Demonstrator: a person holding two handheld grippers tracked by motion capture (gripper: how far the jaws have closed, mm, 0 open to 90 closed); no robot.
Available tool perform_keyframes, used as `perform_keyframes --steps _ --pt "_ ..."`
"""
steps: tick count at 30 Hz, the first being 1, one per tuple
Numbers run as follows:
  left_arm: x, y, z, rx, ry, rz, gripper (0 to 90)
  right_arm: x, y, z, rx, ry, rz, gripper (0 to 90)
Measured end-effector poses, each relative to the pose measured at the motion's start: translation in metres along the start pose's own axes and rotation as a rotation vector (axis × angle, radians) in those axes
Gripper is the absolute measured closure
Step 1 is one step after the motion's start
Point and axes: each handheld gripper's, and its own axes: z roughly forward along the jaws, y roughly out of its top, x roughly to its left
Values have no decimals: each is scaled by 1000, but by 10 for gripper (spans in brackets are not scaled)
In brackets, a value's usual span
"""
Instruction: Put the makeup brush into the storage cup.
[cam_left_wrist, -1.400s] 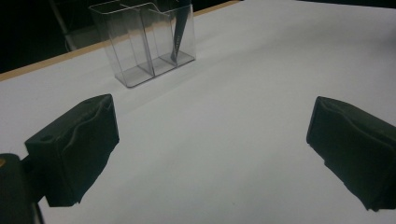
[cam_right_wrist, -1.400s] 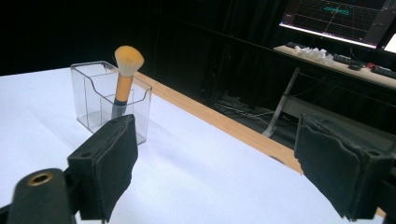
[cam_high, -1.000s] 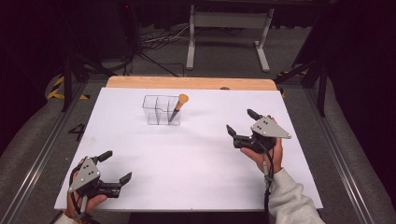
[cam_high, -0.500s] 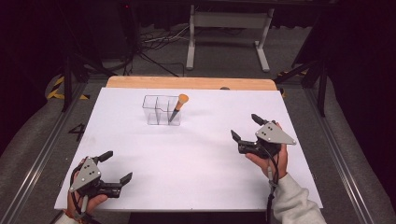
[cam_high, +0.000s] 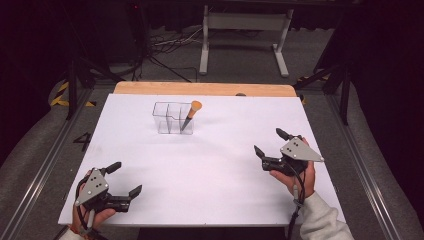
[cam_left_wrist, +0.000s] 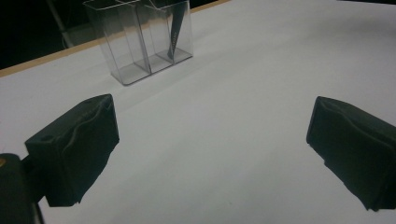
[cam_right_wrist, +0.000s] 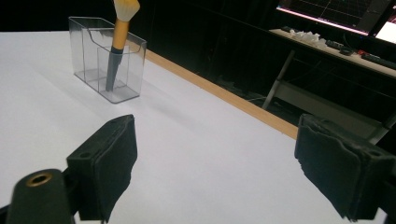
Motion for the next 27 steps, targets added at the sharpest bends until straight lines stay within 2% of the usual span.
perform_keyframes --steps 15,27 --pt "-1 0 0 2 2 3 32 -4 -18 -16 25 2 -9 136" --pt "0 0 0 0 3 -1 32 -11 -35 -36 48 6 -30 127"
